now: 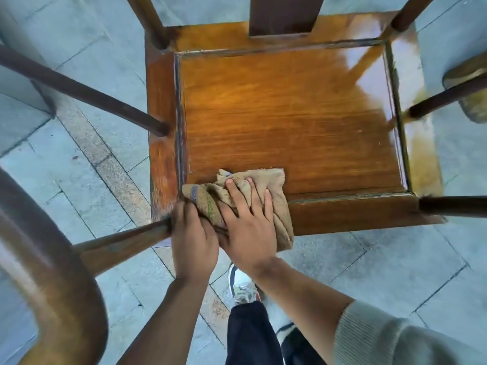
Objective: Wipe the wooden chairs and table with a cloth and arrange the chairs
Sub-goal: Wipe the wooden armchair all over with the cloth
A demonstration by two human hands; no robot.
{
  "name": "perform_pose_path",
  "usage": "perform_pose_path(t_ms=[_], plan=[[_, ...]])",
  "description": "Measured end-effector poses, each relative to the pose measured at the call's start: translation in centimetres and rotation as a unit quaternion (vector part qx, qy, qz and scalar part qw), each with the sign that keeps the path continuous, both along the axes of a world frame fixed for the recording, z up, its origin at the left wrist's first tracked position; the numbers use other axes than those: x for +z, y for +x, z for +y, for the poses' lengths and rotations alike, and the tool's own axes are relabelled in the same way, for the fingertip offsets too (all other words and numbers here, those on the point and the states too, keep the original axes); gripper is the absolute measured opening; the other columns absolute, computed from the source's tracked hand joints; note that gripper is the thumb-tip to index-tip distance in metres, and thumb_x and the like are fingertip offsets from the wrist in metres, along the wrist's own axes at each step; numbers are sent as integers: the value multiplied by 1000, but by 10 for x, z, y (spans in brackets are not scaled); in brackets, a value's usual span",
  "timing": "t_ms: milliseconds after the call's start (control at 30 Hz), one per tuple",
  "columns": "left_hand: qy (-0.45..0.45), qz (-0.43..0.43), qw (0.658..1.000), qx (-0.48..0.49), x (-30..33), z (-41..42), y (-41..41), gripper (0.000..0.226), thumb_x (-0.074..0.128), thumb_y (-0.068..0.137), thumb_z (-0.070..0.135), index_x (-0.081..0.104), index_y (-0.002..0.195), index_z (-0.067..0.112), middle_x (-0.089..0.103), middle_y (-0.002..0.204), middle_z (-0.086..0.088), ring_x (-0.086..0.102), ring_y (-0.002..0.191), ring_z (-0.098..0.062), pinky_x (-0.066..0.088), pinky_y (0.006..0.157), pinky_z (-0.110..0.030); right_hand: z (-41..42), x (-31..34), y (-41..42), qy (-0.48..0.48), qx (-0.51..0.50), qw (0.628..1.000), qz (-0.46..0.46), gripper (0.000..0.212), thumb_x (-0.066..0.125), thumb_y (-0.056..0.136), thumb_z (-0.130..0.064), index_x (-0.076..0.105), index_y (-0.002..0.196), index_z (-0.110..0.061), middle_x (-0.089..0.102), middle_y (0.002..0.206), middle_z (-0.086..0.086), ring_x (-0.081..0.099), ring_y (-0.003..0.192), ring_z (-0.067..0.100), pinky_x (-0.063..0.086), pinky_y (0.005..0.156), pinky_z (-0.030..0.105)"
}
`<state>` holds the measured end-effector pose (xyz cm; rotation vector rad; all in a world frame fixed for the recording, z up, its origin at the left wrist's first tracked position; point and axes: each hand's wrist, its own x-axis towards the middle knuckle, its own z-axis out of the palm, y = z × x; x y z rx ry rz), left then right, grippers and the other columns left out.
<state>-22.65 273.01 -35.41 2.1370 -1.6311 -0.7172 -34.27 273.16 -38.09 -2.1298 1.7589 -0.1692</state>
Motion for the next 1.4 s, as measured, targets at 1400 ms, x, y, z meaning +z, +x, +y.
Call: perform_pose_path(t_ms=[1400], plan=[[-12,-181,631,-754,284,199,-530,46,41,97,35,45,138,13,53,132,-7,51,119,-28,44,98,-43,353,294,-521,86,-589,802,-49,77,29,78,-60,48,145,-28,49,139,7,45,115,36,38,92,44]])
